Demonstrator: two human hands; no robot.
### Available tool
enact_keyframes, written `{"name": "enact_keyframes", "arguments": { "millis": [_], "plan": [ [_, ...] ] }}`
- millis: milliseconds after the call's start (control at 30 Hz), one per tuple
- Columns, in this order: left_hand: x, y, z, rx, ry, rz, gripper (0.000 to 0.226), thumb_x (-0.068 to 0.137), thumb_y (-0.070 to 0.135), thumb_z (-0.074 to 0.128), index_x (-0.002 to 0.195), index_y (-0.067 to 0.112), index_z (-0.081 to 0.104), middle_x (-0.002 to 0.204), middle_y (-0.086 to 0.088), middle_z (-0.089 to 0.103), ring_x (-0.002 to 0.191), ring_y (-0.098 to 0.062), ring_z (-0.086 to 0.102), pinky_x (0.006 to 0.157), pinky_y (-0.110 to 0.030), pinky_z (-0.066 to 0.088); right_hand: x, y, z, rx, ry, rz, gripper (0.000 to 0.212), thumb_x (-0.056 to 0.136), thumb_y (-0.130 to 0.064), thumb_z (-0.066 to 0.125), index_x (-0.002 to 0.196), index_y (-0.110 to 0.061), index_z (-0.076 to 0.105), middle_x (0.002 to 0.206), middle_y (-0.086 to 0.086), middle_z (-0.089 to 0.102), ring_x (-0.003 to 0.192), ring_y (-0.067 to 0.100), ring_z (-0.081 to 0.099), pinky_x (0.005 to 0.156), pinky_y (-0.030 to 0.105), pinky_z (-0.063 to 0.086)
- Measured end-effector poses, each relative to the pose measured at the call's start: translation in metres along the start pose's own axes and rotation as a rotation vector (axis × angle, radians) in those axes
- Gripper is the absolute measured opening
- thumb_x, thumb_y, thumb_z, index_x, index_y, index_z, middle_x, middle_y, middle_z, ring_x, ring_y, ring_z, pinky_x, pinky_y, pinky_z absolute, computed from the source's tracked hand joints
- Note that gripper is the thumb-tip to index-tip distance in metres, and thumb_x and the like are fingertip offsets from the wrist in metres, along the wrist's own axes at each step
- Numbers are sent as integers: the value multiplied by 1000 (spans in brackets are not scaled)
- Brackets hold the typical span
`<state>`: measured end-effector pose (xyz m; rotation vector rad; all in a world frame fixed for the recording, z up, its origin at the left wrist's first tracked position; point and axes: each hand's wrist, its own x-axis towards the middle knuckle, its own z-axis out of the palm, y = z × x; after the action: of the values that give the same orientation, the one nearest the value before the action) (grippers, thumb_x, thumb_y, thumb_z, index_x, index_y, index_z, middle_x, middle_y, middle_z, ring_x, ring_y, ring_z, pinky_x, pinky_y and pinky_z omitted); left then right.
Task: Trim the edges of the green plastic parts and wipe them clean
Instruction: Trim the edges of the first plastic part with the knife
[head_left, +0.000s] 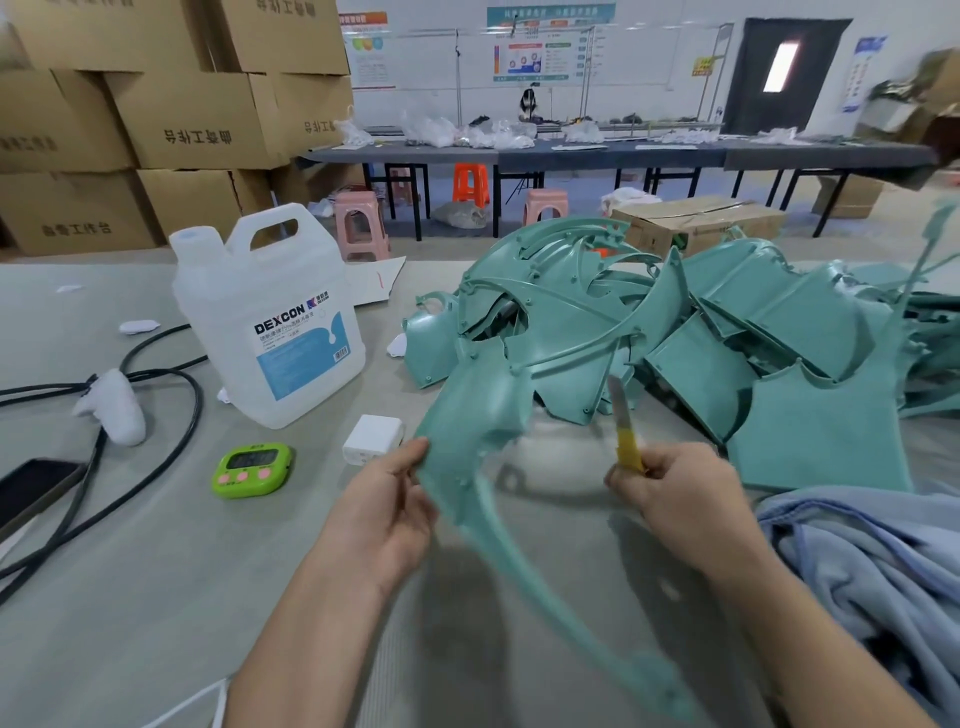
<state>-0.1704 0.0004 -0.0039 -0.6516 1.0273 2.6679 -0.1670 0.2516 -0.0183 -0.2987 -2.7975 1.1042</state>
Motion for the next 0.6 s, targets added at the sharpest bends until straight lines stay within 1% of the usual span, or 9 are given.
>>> {"name": "enact_keyframes", "arguments": {
  "millis": [67, 100, 167, 267, 333, 367, 433, 533, 600],
  "plan": [
    [0, 4, -3, 16, 15, -2, 18, 100, 19, 57, 92, 5, 65, 58, -8, 69, 38, -15, 61, 34, -20, 46, 3, 4, -5, -123, -135, 78, 18, 85, -36, 73, 71, -25, 77, 57, -4, 68, 59, 16, 65, 56, 31, 52],
    [0, 5, -4, 48, 29, 7, 18, 100, 22, 59, 95, 7, 67, 62, -8, 71, 41, -17, 64, 35, -22, 47, 4, 6, -7, -162, -130, 102, 19, 85, -37, 71, 73, -25, 78, 59, -3, 68, 64, 20, 66, 58, 31, 52],
    [0, 4, -6, 58, 43, 21, 18, 98, 24, 63, 100, 8, 70, 71, -8, 75, 47, -19, 69, 38, -25, 51, 7, 9, -10, -132, -36, 137, 27, 88, -45, 69, 84, -20, 79, 71, 2, 72, 76, 26, 67, 65, 32, 49],
    [0, 0, -4, 66, 46, 25, 22, 98, 28, 63, 104, 9, 72, 82, -8, 78, 56, -20, 73, 43, -29, 55, 7, 11, -12, -105, 106, 182, 45, 91, -55, 65, 113, -17, 72, 109, 11, 74, 106, 34, 64, 83, 37, 46],
    [-1, -3, -3, 109, 54, 47, 25, 99, 31, 62, 107, 10, 72, 89, -7, 79, 62, -19, 74, 45, -28, 55, 2, 8, -15, -141, 208, 150, 43, 91, -56, 62, 116, -22, 71, 109, 7, 75, 105, 33, 65, 84, 38, 48],
    [0, -4, -3, 138, 60, 60, 26, 99, 33, 62, 108, 11, 73, 91, -7, 79, 63, -18, 75, 45, -28, 55, -1, 5, -16, -109, 241, 101, 37, 91, -56, 60, 104, -25, 74, 93, 1, 77, 90, 27, 69, 76, 35, 49],
    [-2, -7, -2, 182, 51, 82, 29, 99, 37, 62, 109, 13, 73, 92, -6, 79, 64, -16, 75, 45, -26, 54, -10, -8, -16, 138, 101, -1, 39, 91, -57, 60, 80, -23, 75, 64, -4, 72, 61, 21, 67, 59, 31, 49],
    [-3, -11, 1, 248, -8, 108, 35, 99, 42, 60, 113, 14, 73, 98, -7, 79, 71, -16, 76, 48, -24, 54, -28, -39, 6, 732, -361, 78, 37, 96, -46, 61, 98, -12, 76, 86, 8, 79, 75, 26, 76, 58, 27, 54],
    [-2, -14, 2, 287, -46, 102, 40, 97, 47, 59, 113, 13, 73, 102, -10, 78, 79, -21, 76, 57, -28, 59, -35, -53, 23, 958, -460, 197, 26, 101, -28, 60, 105, -5, 73, 96, 15, 78, 79, 27, 76, 61, 30, 59]
  ]
}}
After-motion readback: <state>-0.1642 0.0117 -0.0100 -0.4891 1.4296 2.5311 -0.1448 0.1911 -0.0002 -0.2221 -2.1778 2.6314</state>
